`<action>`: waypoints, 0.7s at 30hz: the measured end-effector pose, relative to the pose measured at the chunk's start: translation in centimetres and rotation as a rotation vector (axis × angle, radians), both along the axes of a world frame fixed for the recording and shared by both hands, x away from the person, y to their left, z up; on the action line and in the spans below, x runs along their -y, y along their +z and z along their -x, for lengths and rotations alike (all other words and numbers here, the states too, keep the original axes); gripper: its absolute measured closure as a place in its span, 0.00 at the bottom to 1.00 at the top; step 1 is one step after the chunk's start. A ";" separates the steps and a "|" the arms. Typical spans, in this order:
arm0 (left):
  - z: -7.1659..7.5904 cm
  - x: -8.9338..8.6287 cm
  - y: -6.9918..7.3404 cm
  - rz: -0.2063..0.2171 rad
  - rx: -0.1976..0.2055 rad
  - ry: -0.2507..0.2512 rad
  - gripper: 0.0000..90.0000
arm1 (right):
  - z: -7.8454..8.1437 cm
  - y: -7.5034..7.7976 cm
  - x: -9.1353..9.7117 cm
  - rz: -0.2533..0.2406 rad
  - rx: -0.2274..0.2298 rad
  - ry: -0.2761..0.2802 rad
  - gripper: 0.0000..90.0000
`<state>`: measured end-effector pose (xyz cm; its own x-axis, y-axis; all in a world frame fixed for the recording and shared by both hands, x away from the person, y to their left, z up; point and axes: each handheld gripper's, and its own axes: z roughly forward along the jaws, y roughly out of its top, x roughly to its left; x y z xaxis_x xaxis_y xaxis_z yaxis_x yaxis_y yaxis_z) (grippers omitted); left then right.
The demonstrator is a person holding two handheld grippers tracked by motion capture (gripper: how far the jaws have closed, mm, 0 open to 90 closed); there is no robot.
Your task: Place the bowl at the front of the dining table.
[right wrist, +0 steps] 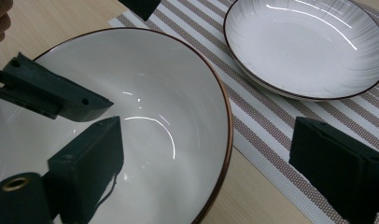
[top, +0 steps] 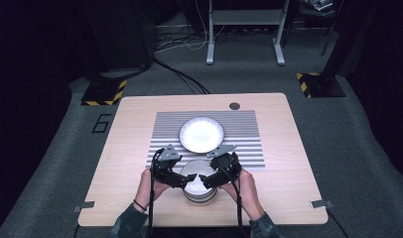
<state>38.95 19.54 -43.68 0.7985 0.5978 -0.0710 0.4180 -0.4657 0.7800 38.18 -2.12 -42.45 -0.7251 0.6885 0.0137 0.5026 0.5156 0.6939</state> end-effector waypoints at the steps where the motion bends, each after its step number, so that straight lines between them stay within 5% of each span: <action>1: 0.0 0.0 0.0 0.000 0.000 0.000 0.10 | 0.0 0.0 0.0 0.000 0.000 0.000 0.10; 11: -0.2 0.2 -0.6 -0.016 -0.038 0.002 0.10 | -0.3 -0.6 -0.5 0.021 -0.018 0.030 0.16; 12: -0.2 0.2 -0.6 -0.025 -0.041 0.007 0.11 | -0.2 -0.6 -0.6 0.027 -0.023 0.023 0.19; 13: -0.2 0.3 -0.6 -0.037 -0.054 0.016 0.19 | -0.1 -0.6 -0.6 0.019 -0.026 0.028 0.33; 21: 0.0 1.1 -0.9 -0.090 -0.096 0.007 0.39 | 0.2 -0.8 -1.0 0.035 -0.032 0.008 0.53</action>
<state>39.00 18.44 -44.58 0.7863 0.6108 -0.0930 0.4925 -0.5287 0.6913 38.00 -1.13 -43.26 -0.7302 0.6831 0.0125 0.5198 0.5437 0.6589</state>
